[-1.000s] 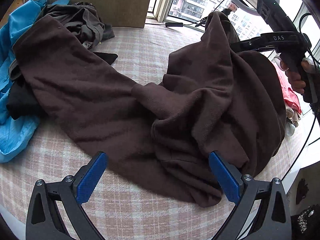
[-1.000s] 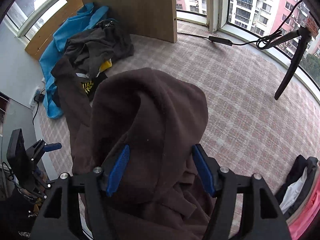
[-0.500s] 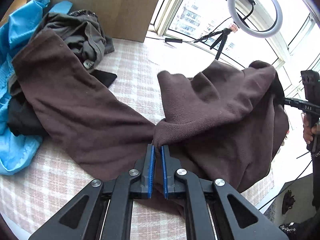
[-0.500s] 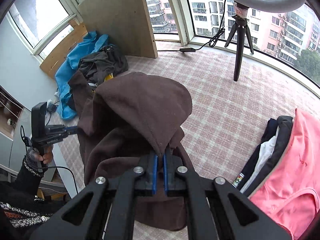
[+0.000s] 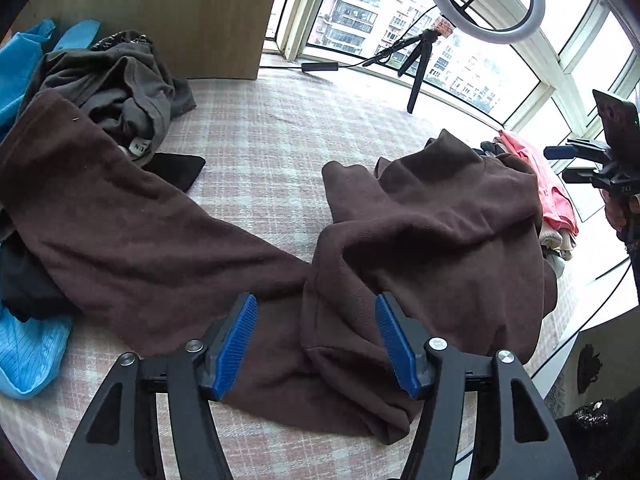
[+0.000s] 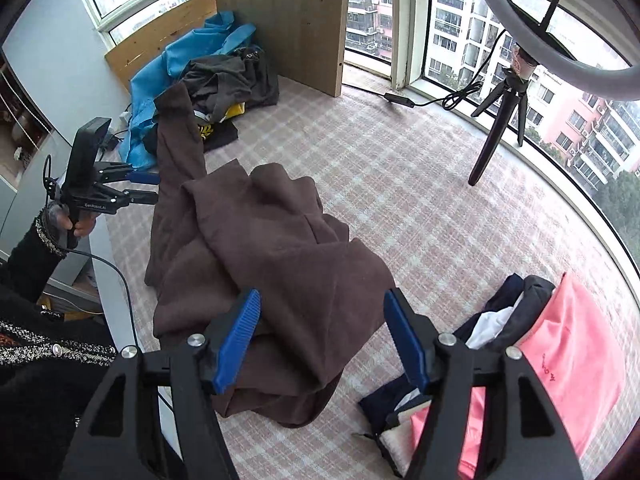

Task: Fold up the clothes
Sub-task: 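Grasp the brown garment with the left gripper while the right gripper holds it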

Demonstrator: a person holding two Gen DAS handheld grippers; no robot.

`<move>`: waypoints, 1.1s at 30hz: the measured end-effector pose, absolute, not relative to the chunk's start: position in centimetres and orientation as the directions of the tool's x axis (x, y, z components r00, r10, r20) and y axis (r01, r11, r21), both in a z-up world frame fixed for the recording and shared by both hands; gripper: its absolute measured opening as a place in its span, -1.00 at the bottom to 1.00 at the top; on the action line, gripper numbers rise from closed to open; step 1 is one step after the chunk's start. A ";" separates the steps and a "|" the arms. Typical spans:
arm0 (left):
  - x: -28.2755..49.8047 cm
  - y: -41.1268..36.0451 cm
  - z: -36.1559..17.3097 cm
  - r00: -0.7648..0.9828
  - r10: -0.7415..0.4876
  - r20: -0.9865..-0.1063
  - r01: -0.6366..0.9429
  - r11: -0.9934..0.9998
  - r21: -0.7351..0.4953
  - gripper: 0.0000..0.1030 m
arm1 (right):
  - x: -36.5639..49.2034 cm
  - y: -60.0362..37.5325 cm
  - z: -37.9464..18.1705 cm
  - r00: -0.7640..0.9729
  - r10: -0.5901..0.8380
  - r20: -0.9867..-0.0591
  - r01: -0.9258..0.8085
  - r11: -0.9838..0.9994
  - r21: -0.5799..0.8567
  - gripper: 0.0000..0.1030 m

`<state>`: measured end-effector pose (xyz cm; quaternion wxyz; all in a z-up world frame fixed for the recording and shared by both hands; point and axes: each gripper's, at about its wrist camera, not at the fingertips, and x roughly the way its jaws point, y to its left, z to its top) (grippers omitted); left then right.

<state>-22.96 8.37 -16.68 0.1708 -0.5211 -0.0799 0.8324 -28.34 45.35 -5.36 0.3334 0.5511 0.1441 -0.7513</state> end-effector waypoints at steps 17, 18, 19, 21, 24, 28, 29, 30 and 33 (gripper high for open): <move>-23.5 11.1 -15.2 -0.389 0.441 -0.809 -0.249 -0.896 -0.368 -0.87 | -29.3 46.4 -8.1 -0.242 -0.485 -0.840 0.611 -0.749 0.256 -0.87; -23.3 10.7 -13.8 -0.421 0.431 -0.798 -0.249 -0.901 -0.355 -0.88 | -28.6 46.8 -6.8 -0.291 -0.487 -0.824 0.599 -0.764 0.240 -0.89; -23.1 10.1 -12.0 -0.451 0.433 -0.780 -0.255 -0.900 -0.352 -0.88 | -28.0 47.0 -5.4 -0.347 -0.479 -0.806 0.583 -0.784 0.215 -0.90; -23.1 8.8 -8.1 -0.516 0.443 -0.733 -0.281 -0.896 -0.343 -0.88 | -26.9 47.4 -1.8 -0.467 -0.478 -0.744 0.540 -0.820 0.188 -0.91; -24.0 7.6 -1.0 -0.625 0.395 -0.673 -0.330 -0.915 -0.231 -0.88 | -26.2 47.9 4.1 -0.613 -0.474 -0.632 0.465 -0.863 0.198 -0.92; -24.3 6.7 9.1 -0.756 0.329 -0.565 -0.362 -0.930 -0.057 -0.88 | -24.0 47.0 13.0 -0.762 -0.439 -0.475 0.420 -0.895 0.151 -0.92; -24.1 6.7 11.6 -0.787 0.310 -0.533 -0.363 -0.932 -0.007 -0.88 | -23.0 46.6 15.3 -0.794 -0.424 -0.437 0.413 -0.902 0.125 -0.92; -23.7 6.5 14.0 -0.812 0.298 -0.502 -0.362 -0.932 0.032 -0.88 | -22.0 46.2 17.5 -0.820 -0.411 -0.398 0.404 -0.909 0.105 -0.92; -21.4 6.1 20.7 -0.869 0.275 -0.412 -0.350 -0.929 0.117 -0.88 | -18.9 45.4 23.4 -0.874 -0.373 -0.311 0.370 -0.926 0.073 -0.92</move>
